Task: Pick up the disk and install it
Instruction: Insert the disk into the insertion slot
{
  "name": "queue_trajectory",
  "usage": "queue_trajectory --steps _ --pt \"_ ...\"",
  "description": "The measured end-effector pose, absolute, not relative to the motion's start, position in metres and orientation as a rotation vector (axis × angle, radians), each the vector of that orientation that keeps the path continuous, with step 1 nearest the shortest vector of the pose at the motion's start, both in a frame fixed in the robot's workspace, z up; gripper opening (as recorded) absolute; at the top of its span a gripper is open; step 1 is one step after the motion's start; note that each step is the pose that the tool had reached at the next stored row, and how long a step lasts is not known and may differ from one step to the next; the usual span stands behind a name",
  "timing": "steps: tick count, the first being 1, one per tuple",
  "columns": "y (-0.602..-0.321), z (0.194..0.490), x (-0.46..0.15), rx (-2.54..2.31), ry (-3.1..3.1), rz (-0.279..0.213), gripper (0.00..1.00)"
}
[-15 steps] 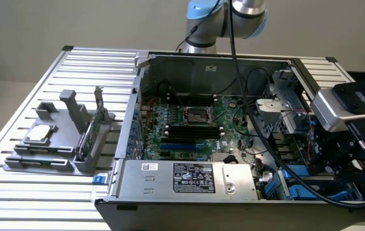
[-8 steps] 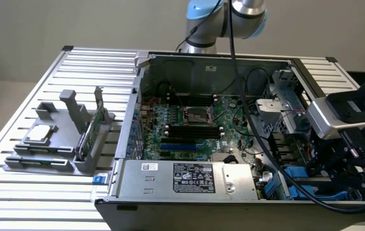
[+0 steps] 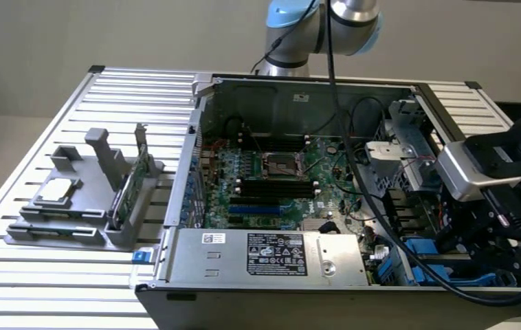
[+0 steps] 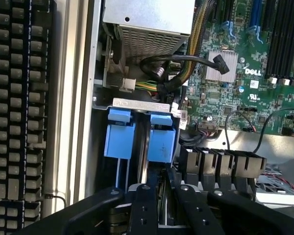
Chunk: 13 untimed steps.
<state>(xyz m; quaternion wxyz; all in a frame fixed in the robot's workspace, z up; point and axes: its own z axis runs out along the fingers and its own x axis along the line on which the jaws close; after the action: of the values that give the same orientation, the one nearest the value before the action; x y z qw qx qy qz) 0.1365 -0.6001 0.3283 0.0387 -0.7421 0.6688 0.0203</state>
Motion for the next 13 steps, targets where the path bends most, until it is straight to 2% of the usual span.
queue_trajectory --steps 7,13 --pt "-0.601 0.349 0.136 -2.273 2.049 0.069 0.22" --pt "-0.601 0.352 0.136 -2.271 2.047 0.072 0.22"
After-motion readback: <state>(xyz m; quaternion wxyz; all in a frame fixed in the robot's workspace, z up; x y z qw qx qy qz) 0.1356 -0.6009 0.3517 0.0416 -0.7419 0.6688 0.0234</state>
